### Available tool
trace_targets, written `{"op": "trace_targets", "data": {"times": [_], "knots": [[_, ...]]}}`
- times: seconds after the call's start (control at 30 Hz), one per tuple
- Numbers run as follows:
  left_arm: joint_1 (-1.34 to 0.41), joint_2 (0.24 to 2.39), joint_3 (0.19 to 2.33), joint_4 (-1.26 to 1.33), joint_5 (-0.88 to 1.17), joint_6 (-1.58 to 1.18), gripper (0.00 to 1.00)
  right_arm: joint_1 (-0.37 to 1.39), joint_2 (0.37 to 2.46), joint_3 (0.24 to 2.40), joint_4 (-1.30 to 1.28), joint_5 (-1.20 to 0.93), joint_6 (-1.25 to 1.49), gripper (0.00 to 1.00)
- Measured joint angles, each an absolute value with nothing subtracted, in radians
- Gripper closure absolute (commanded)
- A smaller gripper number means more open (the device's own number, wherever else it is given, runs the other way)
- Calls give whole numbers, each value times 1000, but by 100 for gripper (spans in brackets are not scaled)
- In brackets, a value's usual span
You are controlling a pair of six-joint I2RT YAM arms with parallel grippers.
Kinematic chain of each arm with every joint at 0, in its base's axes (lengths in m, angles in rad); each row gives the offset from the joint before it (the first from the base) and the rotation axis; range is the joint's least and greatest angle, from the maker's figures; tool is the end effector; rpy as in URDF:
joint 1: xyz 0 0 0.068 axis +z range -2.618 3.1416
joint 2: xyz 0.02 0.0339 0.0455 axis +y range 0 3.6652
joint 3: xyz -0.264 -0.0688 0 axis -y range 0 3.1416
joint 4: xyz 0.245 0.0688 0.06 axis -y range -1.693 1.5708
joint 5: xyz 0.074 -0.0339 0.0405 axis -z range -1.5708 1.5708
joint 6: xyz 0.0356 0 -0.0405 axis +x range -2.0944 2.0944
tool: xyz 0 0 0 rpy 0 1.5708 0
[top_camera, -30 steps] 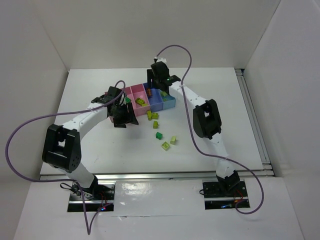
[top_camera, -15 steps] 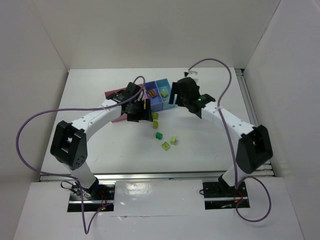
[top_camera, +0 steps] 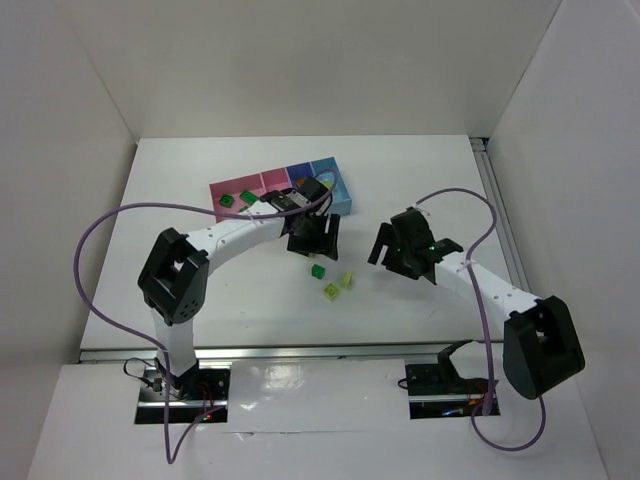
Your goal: Sort the legos into containers by color
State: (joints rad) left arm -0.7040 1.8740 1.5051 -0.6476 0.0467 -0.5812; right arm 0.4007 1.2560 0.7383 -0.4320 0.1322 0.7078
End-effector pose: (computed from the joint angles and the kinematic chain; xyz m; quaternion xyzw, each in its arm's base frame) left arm 0.3089 -0.2645 0.2399 0.0654 0.9594 -0.1819 0.2055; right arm 0.2269 0.0910 0.2065 0.1653 0.9358 0.1070 0.2924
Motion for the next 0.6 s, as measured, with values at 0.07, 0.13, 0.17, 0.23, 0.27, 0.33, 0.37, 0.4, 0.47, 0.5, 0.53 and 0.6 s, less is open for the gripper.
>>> {"op": "trace_targets", "data": {"times": [0.07,0.13,0.17,0.23,0.27,0.33,0.37,0.4,0.47,0.5,0.53,0.6], "knots": [[-674,1874,1500,-652,31,-599,21,440,1265,742,-405,87,688,13],[-644,1874,1496,-666,11,-624,22,492,1298,758,-393,55,666,13],[-632,1874,1495,-672,-1,-637,22,514,1321,768,-389,43,659,13],[-620,1874,1494,-685,-27,-659,22,557,1377,793,-378,28,645,13],[-619,1874,1494,-692,-37,-665,23,573,1401,802,-373,22,640,13],[-623,1880,1496,-701,-52,-683,25,599,1433,809,-366,13,635,14],[-625,1890,1503,-710,-60,-686,27,609,1445,811,-366,10,634,17],[-627,1908,1514,-712,-70,-689,27,618,1455,813,-365,9,633,18],[-628,1944,1533,-721,-79,-691,28,629,1470,819,-366,11,634,19],[-629,1964,1542,-723,-82,-691,28,630,1479,824,-364,11,634,21],[-629,1980,1550,-725,-84,-691,31,633,1487,827,-361,11,634,21],[-629,2009,1564,-730,-89,-693,32,639,1497,829,-359,16,634,26]]}}
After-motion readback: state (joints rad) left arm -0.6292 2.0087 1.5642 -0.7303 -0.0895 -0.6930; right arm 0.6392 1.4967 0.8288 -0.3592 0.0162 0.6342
